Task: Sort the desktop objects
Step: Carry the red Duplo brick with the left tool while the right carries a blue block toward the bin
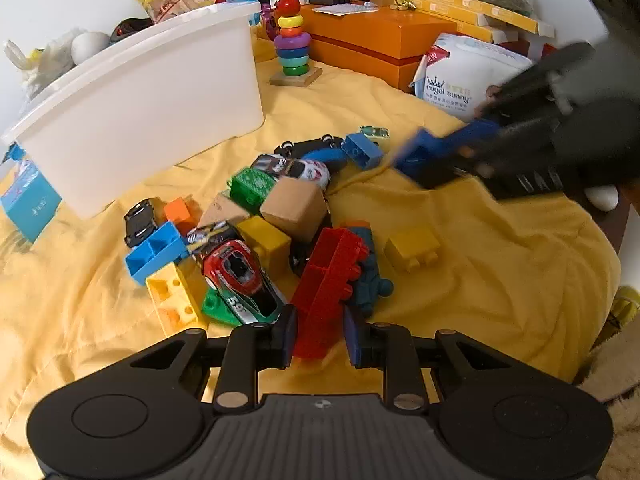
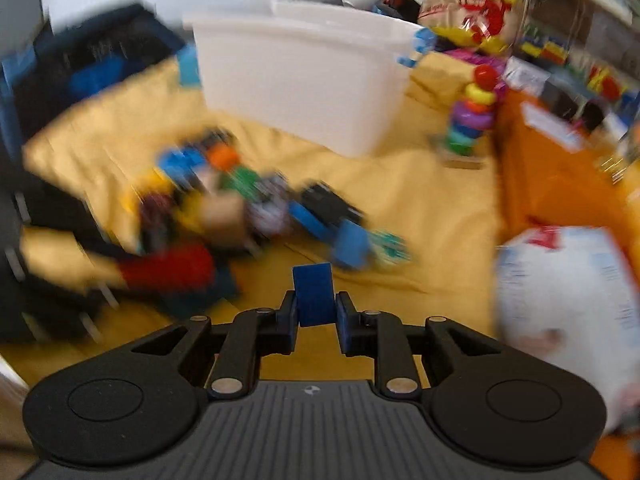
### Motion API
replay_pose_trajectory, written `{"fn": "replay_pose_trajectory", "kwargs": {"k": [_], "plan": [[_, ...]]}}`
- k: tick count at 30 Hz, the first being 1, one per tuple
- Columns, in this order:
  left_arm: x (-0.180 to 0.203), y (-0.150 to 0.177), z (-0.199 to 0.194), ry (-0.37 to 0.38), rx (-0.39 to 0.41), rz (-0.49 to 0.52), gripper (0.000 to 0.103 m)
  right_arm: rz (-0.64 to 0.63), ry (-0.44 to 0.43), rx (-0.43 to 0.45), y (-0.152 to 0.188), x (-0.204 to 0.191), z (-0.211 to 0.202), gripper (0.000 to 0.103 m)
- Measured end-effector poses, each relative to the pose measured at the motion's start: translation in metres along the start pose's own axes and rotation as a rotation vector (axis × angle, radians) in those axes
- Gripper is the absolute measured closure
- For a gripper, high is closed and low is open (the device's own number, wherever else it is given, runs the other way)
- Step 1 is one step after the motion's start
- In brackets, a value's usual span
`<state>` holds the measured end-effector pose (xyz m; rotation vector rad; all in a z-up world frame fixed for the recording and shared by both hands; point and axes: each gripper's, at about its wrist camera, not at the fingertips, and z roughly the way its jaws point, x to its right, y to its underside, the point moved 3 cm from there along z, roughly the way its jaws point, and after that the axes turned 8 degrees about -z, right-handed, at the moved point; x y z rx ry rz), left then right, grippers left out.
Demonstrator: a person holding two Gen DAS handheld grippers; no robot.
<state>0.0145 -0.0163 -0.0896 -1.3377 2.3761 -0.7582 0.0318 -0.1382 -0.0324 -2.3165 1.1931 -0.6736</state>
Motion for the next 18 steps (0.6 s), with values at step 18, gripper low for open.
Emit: {"fn": "replay_pose_trajectory", "kwargs": {"k": [18], "plan": [[-0.059, 0.042, -0.009, 0.305, -0.146, -0.6, 0.076, 0.011, -0.147, 0.051, 0.009, -0.006, -0.007, 0.058]]}}
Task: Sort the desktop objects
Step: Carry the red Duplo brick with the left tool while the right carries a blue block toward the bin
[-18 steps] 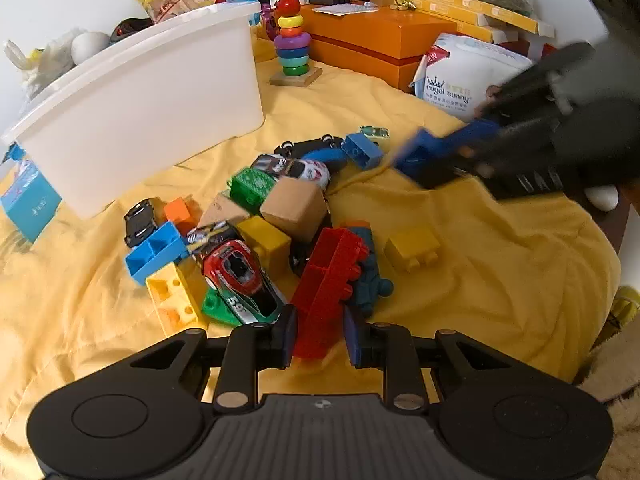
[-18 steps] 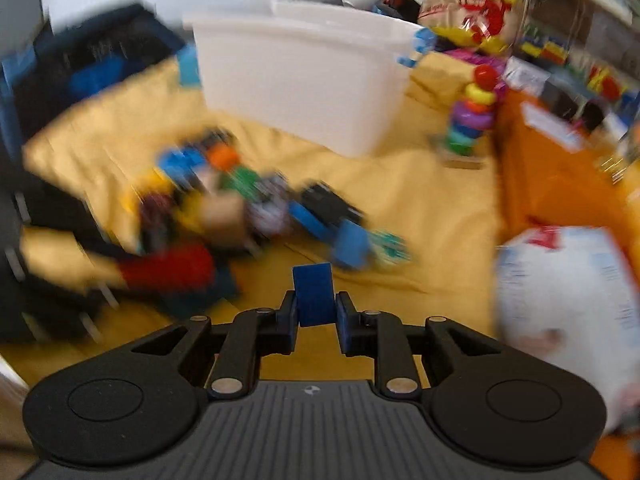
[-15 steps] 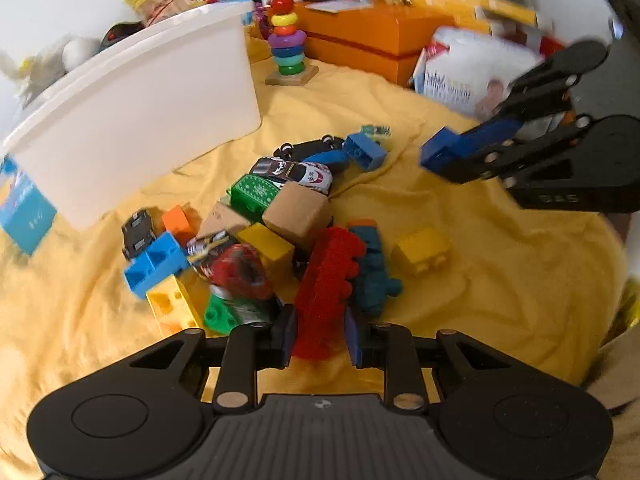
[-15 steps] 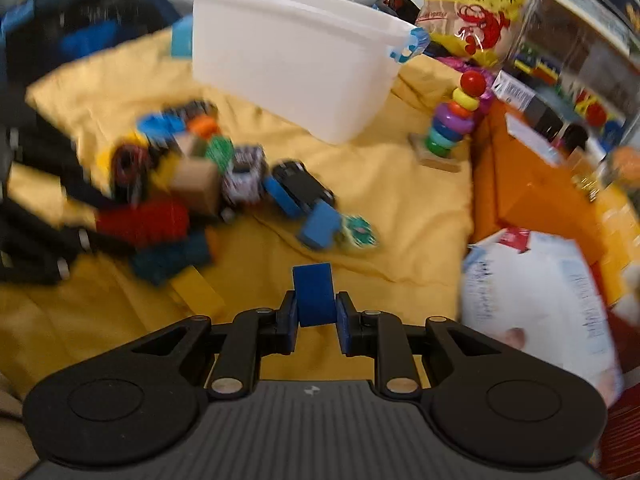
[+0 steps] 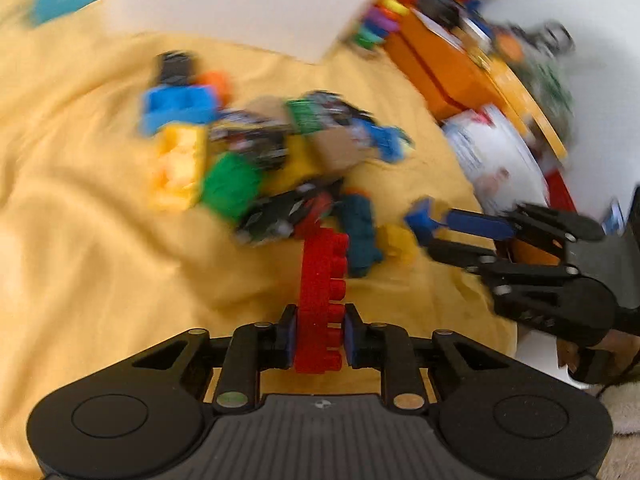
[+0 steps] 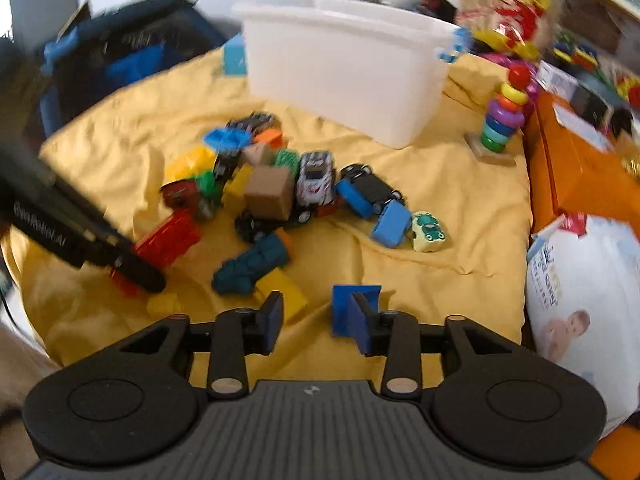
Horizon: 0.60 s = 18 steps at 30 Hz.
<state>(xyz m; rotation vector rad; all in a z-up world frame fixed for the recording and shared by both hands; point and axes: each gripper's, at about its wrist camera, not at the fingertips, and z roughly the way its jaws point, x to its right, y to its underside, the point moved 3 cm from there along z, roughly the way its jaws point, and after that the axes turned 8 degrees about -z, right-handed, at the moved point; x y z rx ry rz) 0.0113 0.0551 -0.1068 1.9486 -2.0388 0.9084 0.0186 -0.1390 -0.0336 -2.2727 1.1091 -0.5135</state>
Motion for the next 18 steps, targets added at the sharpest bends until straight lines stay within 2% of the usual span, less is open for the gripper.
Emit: {"fn": "replay_pose_trajectory", "kwargs": {"k": [3, 4, 5, 6, 8, 10, 14, 18], "plan": [[-0.016, 0.003, -0.01, 0.011, 0.031, -0.071, 0.069, 0.01, 0.01, 0.005, 0.0, 0.005, 0.0, 0.057], [-0.019, 0.003, -0.015, -0.007, 0.055, -0.079, 0.064, 0.006, 0.014, 0.002, -0.001, 0.006, 0.001, 0.057], [-0.019, 0.004, -0.019, -0.043, 0.08, -0.063, 0.054, 0.004, 0.013, 0.002, 0.0, 0.007, 0.001, 0.056], [-0.018, 0.004, -0.023, -0.09, 0.109, -0.033, 0.051, 0.004, 0.01, 0.001, 0.0, 0.007, 0.001, 0.055], [-0.007, 0.002, -0.031, -0.17, 0.156, 0.053, 0.049, 0.017, 0.004, -0.001, 0.001, 0.009, 0.001, 0.052], [0.008, 0.002, -0.037, -0.196, 0.185, 0.153, 0.048, 0.032, -0.005, 0.003, 0.003, 0.011, -0.001, 0.05], [0.034, 0.009, -0.027, -0.217, 0.171, 0.305, 0.044, 0.029, 0.005, -0.009, 0.005, 0.011, 0.001, 0.048], [0.03, 0.011, -0.007, -0.233, 0.118, 0.297, 0.045, 0.059, 0.064, -0.023, 0.007, 0.017, 0.008, 0.048]]}}
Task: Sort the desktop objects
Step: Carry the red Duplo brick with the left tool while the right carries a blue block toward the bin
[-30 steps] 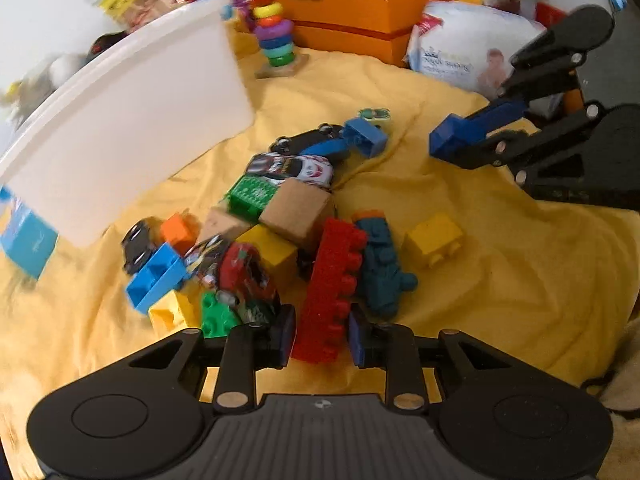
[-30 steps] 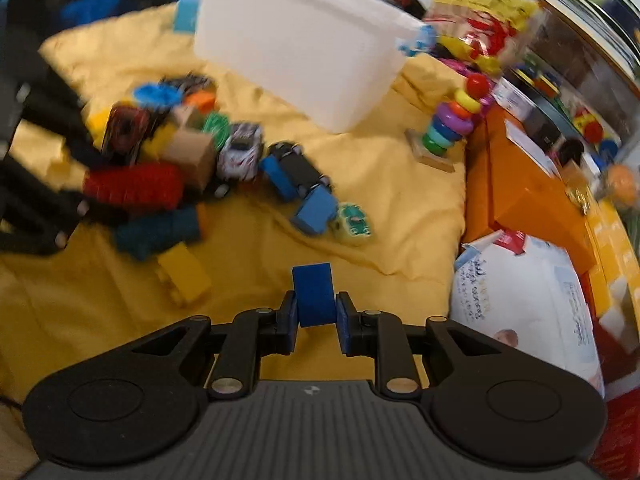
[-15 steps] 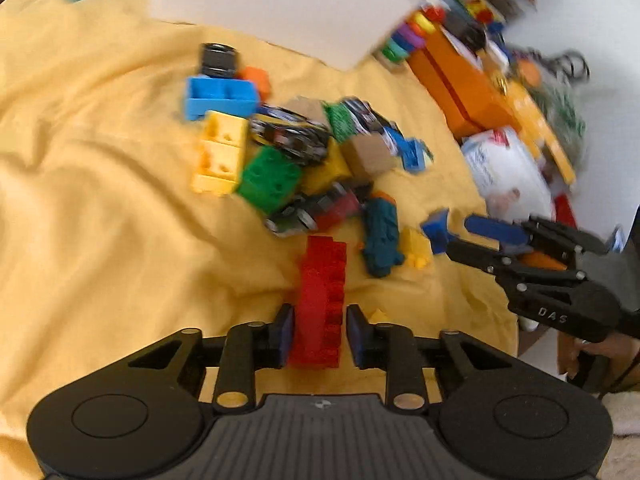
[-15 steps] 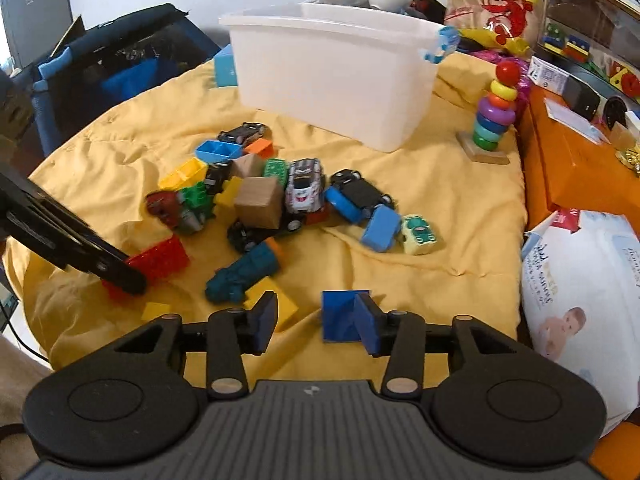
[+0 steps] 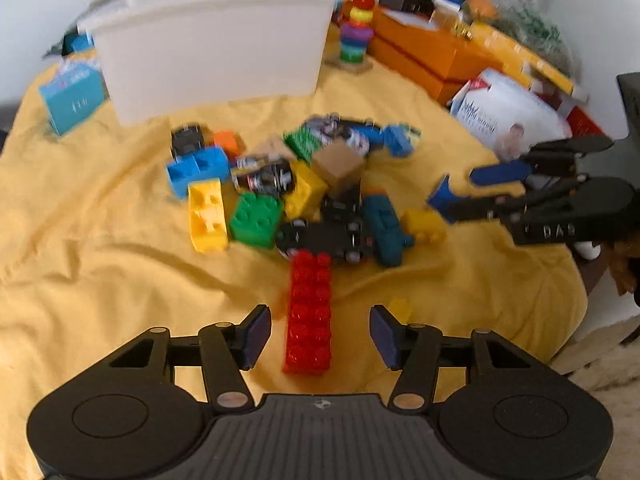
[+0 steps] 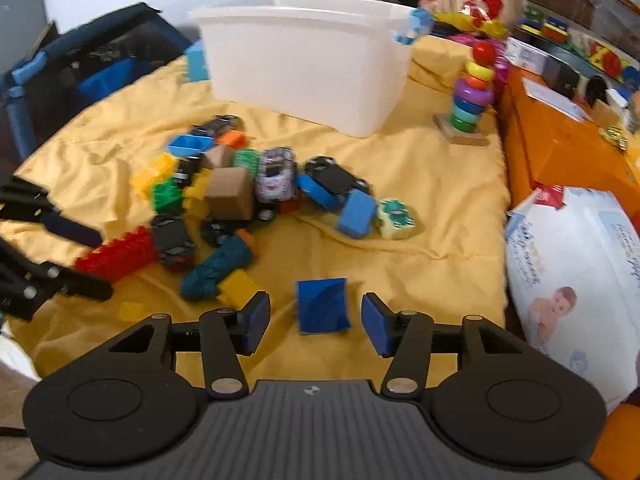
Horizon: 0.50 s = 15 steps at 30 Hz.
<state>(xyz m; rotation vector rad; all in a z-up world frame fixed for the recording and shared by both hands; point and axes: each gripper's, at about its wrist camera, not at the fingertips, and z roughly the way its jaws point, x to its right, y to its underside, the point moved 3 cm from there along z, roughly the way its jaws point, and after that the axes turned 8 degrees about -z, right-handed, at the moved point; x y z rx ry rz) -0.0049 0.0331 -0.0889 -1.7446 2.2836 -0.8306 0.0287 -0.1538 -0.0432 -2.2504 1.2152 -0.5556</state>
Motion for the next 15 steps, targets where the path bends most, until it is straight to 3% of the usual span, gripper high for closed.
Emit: {"fn": "replay_pose_trajectory", "kwargs": {"k": [2, 5, 8, 11, 15], "plan": [[-0.006, 0.003, 0.009, -0.003, -0.032, -0.018, 0.058, -0.003, -0.002, -0.012, 0.003, 0.001, 0.008, 0.048], [-0.01, 0.005, 0.01, -0.024, -0.017, -0.027, 0.074, 0.02, -0.034, -0.022, 0.008, 0.003, 0.016, 0.051], [-0.013, 0.003, 0.008, -0.008, -0.014, -0.056, 0.075, 0.034, -0.051, -0.016, 0.012, 0.003, 0.02, 0.069], [-0.011, 0.0, -0.001, 0.0, 0.001, -0.04, 0.075, 0.03, -0.061, -0.027, 0.008, 0.005, 0.015, 0.069], [-0.007, -0.021, -0.031, 0.012, 0.09, -0.021, 0.075, 0.029, -0.051, 0.02, -0.009, 0.01, -0.001, 0.069]]}}
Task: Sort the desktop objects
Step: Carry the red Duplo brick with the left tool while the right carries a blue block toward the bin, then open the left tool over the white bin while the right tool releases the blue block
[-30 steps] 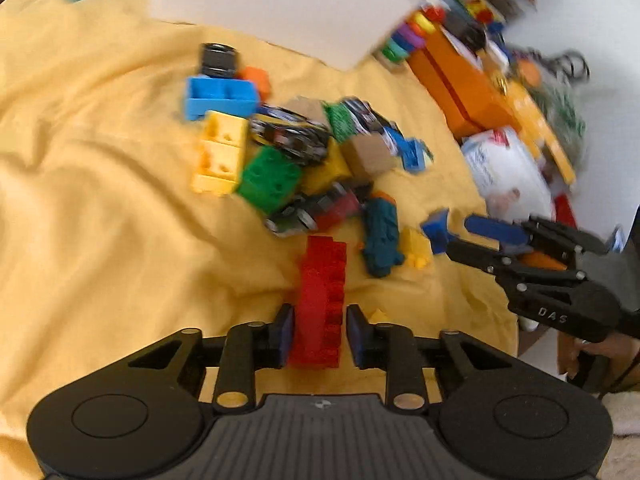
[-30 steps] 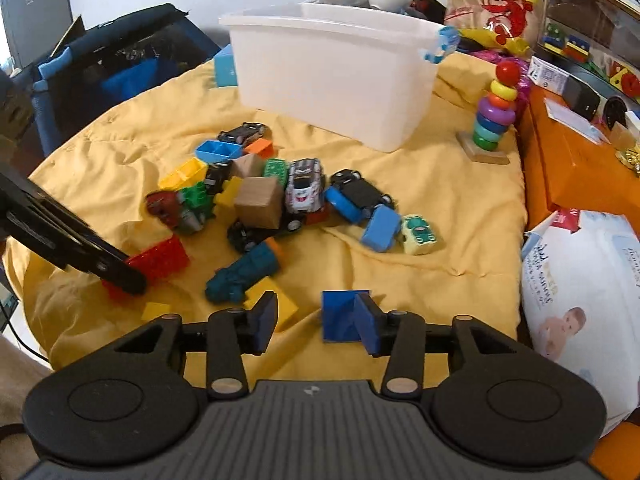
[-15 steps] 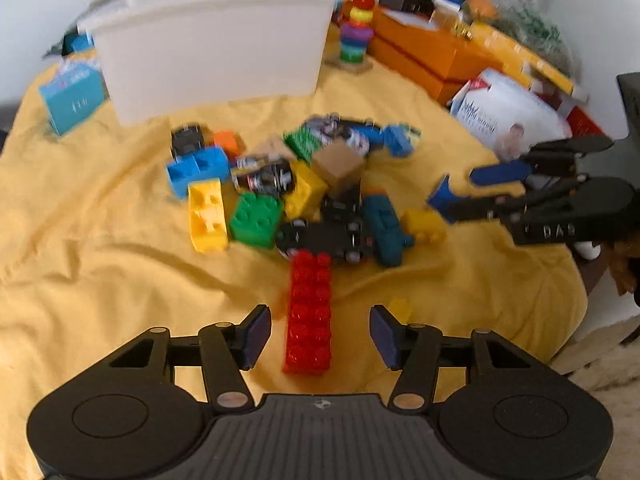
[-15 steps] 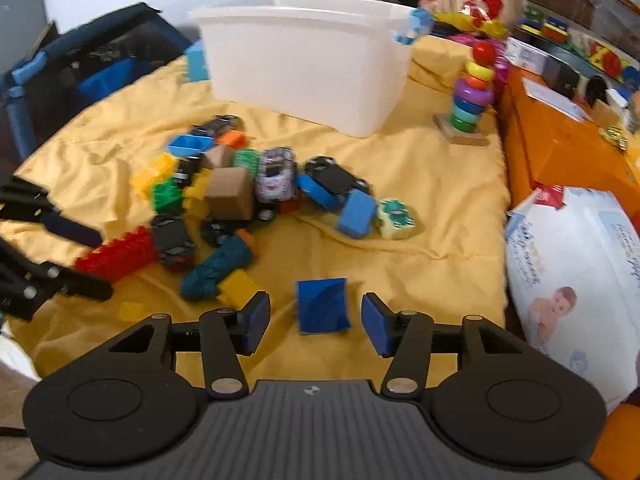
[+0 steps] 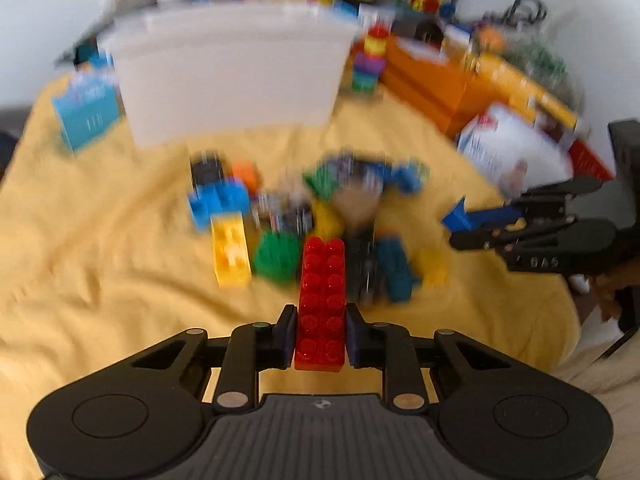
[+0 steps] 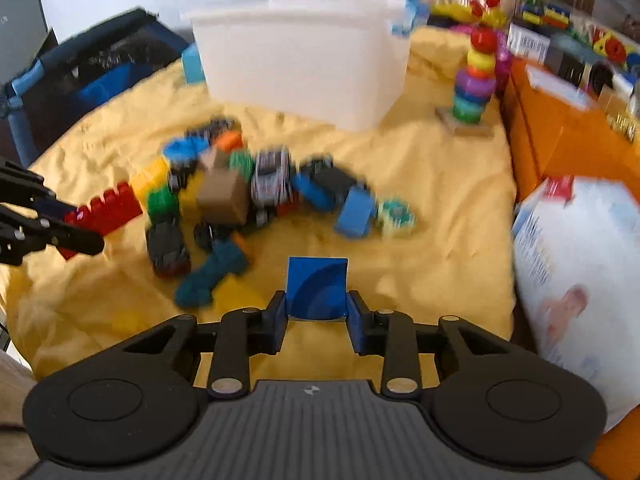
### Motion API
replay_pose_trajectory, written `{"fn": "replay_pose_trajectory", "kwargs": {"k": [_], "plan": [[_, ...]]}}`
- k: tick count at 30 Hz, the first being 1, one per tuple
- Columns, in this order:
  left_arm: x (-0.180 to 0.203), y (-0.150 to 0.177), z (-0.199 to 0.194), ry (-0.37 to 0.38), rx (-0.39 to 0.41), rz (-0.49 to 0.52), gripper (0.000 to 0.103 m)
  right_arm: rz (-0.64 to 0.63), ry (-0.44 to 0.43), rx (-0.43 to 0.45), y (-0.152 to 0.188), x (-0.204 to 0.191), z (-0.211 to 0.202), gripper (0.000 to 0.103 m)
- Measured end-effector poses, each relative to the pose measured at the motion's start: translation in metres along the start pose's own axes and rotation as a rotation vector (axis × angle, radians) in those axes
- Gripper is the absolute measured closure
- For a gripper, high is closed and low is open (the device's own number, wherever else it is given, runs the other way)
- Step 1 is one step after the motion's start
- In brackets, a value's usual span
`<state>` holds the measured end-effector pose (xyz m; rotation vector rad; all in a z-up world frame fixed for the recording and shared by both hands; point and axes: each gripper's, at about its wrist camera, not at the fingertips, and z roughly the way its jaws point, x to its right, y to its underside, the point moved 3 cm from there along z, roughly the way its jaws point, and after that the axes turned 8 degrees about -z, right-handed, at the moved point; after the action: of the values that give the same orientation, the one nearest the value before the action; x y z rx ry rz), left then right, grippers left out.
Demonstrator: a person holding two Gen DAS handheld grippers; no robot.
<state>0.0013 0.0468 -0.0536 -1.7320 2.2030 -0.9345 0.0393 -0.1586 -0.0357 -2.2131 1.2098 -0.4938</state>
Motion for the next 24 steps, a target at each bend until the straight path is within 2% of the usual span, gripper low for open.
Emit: {"fn": "replay_pose_trajectory", "kwargs": {"k": [7, 10, 13, 16, 19, 20, 23, 24], "plan": [[-0.005, -0.078, -0.046, -0.038, 0.23, 0.043, 0.075, -0.101, 0.058, 0.192, -0.074, 0.008, -0.032, 0.069], [-0.013, -0.118, -0.054, -0.084, 0.316, 0.066, 0.075, -0.135, 0.089, 0.267, -0.112, 0.013, -0.034, 0.069], [-0.019, -0.157, -0.056, -0.111, 0.379, 0.075, 0.075, -0.117, 0.097, 0.335, -0.15, 0.02, -0.03, 0.069], [-0.023, -0.187, -0.046, -0.158, 0.408, 0.093, 0.075, -0.091, 0.095, 0.366, -0.182, 0.028, -0.02, 0.068], [-0.029, -0.207, -0.022, -0.233, 0.404, 0.115, 0.075, -0.076, 0.103, 0.347, -0.201, 0.033, 0.002, 0.068], [-0.034, -0.212, -0.012, -0.248, 0.385, 0.101, 0.075, -0.067, 0.098, 0.333, -0.206, 0.034, 0.012, 0.068], [-0.049, -0.217, 0.015, -0.229, 0.333, 0.013, 0.075, -0.039, 0.101, 0.283, -0.21, 0.037, 0.038, 0.068], [-0.052, -0.217, 0.025, -0.248, 0.312, 0.007, 0.075, -0.034, 0.104, 0.269, -0.212, 0.037, 0.043, 0.068]]}}
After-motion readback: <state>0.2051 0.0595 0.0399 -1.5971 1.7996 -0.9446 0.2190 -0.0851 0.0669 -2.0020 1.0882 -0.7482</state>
